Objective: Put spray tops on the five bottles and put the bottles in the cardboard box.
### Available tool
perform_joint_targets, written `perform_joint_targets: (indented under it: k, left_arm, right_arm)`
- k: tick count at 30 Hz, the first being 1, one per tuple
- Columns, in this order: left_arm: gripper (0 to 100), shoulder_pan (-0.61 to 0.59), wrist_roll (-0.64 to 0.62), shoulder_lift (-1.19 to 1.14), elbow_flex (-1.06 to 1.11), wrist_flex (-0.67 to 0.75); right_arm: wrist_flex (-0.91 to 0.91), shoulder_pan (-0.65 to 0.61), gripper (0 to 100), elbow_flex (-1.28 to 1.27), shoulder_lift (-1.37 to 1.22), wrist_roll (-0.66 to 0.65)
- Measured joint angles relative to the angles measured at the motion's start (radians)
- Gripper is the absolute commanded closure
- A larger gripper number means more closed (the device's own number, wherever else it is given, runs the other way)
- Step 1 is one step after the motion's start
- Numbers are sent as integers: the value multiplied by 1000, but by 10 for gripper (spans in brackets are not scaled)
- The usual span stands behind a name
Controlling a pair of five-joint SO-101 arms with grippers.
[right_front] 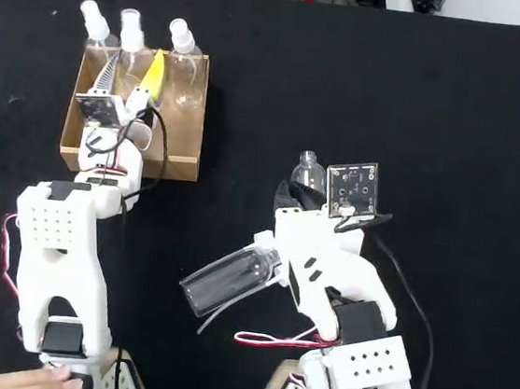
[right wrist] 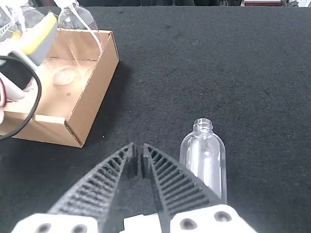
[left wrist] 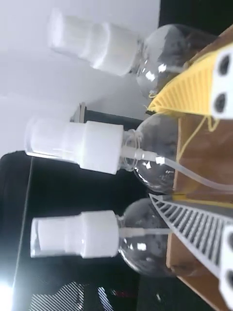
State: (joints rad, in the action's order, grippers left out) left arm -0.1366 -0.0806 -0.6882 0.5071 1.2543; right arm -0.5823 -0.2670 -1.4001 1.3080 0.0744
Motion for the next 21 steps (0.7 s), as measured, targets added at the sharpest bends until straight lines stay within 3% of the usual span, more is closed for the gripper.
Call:
perform_joint_targets:
  k: [4,21]
  left_arm:
    - [887,12,58,0,5,0]
    - [884,14,32,0,5,0]
  right_arm:
    - [0,0,986,0,0,0]
    - [0,0,986,0,0,0]
